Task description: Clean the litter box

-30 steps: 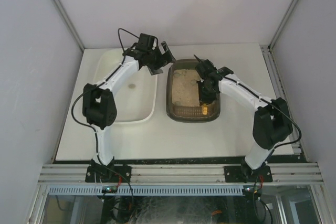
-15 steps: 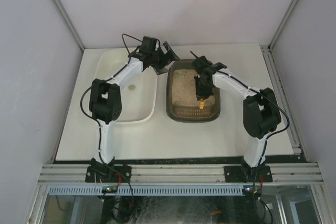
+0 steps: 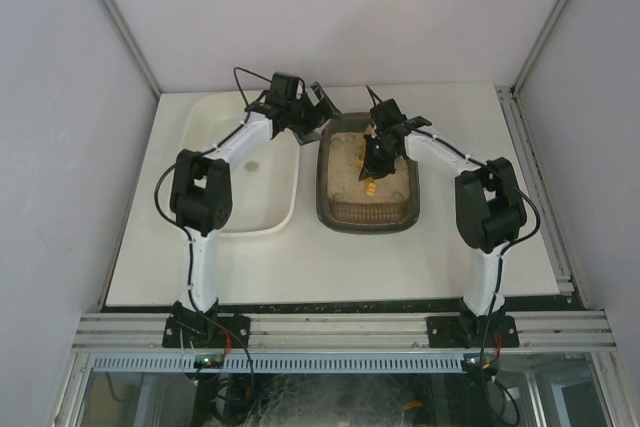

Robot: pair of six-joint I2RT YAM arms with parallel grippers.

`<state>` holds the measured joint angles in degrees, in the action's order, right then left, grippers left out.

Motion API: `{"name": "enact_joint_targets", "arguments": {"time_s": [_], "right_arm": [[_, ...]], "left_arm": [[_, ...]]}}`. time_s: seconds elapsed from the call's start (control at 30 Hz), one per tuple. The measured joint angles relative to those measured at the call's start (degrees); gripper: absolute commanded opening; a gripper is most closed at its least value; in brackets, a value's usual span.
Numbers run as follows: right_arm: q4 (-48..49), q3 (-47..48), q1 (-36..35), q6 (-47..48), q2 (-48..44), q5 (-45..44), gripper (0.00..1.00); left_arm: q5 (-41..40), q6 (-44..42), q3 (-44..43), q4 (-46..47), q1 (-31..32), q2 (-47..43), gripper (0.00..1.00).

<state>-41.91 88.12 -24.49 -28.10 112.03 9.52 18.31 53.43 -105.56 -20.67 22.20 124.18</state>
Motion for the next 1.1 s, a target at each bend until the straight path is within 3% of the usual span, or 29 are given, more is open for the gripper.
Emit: {"name": "enact_joint_targets", "arguments": {"time_s": [0.3,0.8,0.97,1.1], "right_arm": [[13.42,-9.44,5.42,-4.55,-1.68,14.78,0.0],[15.26,-21.09,6.54,-8.39,-19.58,25.27,0.0],[25.57,-34.86,7.45,-14.34,-27.47,30.47,0.0],[41.48,-47.56,8.09,-21.57,-32.02,34.56,0.0]], "left_arm": [[0.2,-2.05,4.98,0.35,-1.55,-1.31,1.0],[1.38,-7.43,16.83,0.46,-5.88,-13.92,1.0],[1.03,-10.62,22.64,-0.81,-8.02,-20.59,1.0],[-0.63,-14.49,26.47,-2.32,-9.05,-25.92,1.0]]}}
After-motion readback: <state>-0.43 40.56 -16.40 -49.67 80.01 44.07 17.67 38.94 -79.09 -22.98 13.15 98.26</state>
